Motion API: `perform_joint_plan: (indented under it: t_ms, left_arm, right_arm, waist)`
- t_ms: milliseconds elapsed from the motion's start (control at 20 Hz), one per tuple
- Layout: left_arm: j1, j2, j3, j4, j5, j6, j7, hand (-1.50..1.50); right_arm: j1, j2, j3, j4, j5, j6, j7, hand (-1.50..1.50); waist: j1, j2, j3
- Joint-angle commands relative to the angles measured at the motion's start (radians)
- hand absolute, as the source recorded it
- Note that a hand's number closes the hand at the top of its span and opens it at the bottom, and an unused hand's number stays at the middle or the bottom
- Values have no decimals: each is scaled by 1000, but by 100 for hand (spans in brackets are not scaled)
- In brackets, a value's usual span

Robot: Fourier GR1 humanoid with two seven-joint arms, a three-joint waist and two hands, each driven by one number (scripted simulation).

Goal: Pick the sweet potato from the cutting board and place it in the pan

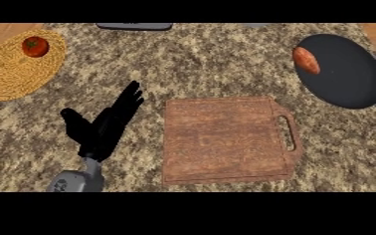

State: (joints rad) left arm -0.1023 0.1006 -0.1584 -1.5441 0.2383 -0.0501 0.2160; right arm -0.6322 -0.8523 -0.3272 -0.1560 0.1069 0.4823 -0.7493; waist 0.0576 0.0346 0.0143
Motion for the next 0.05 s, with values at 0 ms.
perform_joint_plan:
  t_ms: [0]
  left_arm:
    - [1,-6,1,13,-4,2,-10,0]
  right_arm:
    - [17,-22,6,-11,3,152,-95,-150]
  waist:
    - [1,-1,0]
